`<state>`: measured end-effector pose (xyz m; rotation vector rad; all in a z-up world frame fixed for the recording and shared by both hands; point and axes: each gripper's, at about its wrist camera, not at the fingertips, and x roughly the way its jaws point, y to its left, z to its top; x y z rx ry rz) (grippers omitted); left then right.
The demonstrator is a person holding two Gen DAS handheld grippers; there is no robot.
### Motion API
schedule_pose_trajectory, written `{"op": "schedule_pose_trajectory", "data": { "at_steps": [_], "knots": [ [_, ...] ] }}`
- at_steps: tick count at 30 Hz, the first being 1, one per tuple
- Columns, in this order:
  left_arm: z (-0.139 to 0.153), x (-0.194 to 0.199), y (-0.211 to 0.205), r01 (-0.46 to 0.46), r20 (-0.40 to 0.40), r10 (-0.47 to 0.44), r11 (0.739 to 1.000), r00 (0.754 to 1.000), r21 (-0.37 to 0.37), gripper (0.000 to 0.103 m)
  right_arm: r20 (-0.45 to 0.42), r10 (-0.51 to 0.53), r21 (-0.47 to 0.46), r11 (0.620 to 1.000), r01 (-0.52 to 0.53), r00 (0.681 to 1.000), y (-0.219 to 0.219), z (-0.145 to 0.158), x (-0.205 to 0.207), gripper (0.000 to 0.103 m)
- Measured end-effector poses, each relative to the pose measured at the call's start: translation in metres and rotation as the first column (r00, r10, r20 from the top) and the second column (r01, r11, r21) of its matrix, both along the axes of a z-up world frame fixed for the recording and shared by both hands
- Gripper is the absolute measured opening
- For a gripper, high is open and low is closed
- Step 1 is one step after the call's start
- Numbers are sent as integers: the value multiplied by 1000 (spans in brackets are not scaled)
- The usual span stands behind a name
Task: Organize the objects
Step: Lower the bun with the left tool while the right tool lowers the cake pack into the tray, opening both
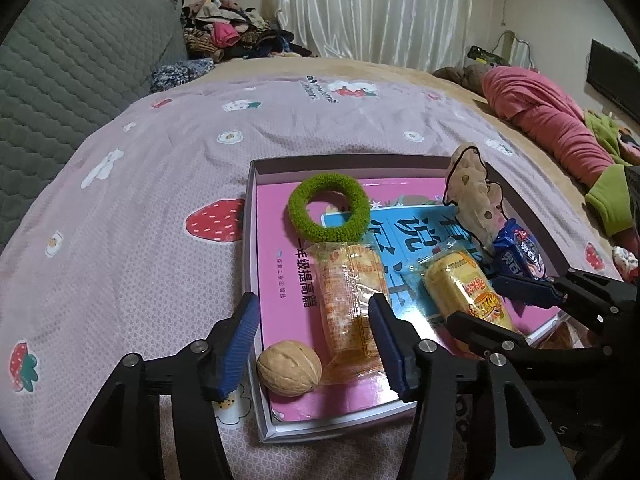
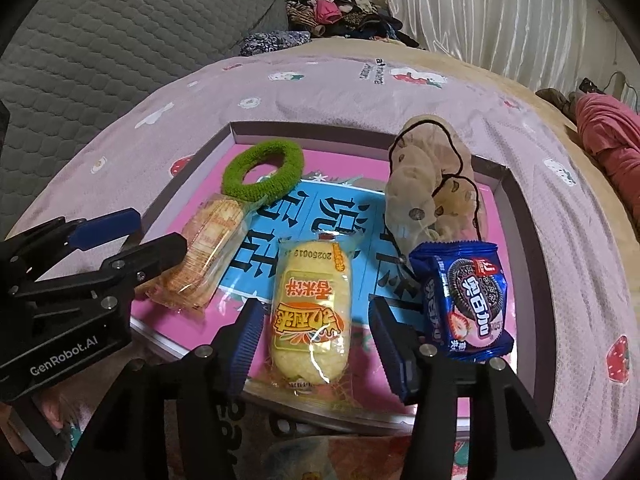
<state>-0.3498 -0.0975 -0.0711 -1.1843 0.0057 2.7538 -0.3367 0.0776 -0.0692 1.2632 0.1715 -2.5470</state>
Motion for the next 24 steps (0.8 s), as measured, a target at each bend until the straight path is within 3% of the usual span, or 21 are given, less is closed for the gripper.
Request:
{"op": "schedule_pose_trajectory", "data": {
  "at_steps": [4, 8, 24],
  "knots": [
    [1, 0, 0, -7, -5, 7, 1000, 1000, -6, 68, -8, -5, 2, 1000, 5, 1000, 0, 2, 1, 57],
    [3, 0, -1, -14, -11, 14, 1000, 1000, -12, 74, -24, -22, 2, 1000, 23, 999, 3, 7, 2, 66],
    [21, 11, -4, -42, -45, 40, 998, 998, -38, 82, -91, -69, -26, 997, 67, 993, 15, 36, 16, 77]
  ]
}}
